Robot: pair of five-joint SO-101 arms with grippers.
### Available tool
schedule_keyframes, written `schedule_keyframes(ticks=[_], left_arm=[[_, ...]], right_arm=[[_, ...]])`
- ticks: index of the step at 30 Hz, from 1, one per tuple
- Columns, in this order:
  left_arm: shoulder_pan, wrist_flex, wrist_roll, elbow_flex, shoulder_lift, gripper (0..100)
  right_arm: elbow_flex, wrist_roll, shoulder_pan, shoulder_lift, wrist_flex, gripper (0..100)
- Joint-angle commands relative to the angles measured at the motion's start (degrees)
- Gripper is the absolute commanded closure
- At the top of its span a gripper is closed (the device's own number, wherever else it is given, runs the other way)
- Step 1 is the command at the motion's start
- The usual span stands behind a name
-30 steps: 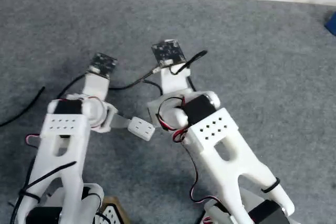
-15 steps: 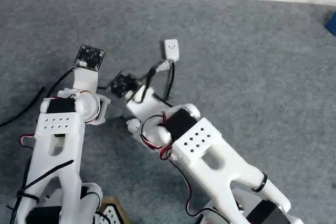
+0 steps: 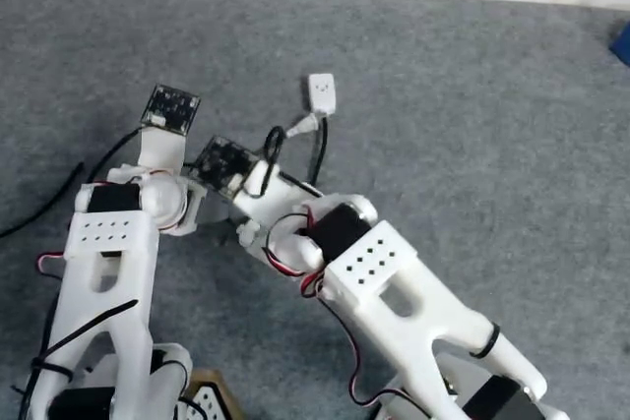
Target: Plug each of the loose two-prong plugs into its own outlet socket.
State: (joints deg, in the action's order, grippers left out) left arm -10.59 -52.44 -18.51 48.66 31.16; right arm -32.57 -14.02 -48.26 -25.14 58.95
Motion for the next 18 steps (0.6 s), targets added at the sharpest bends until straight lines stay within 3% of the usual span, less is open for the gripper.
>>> schedule_keyframes(ticks=[1,2,12,18], left_arm=[[-0.7,1.0,-0.1,-0.4,0.0,63],[-0.7,1.0,-0.1,-0.4,0.0,63],[-0.3,2.0,-0.1,0.7,-0.1,63],[-0.3,3.3,0.3,1.5,-0.1,63]], right_arm=[[-2.0,26.4,3.4,-0.9,-1.2,99.3],[-3.0,31.8,4.3,-1.2,-1.1,99.3],[-2.2,53.1,5.7,-1.3,-1.2,99.3],[-2.1,60.0,6.6,-1.1,-1.1,99.3]])
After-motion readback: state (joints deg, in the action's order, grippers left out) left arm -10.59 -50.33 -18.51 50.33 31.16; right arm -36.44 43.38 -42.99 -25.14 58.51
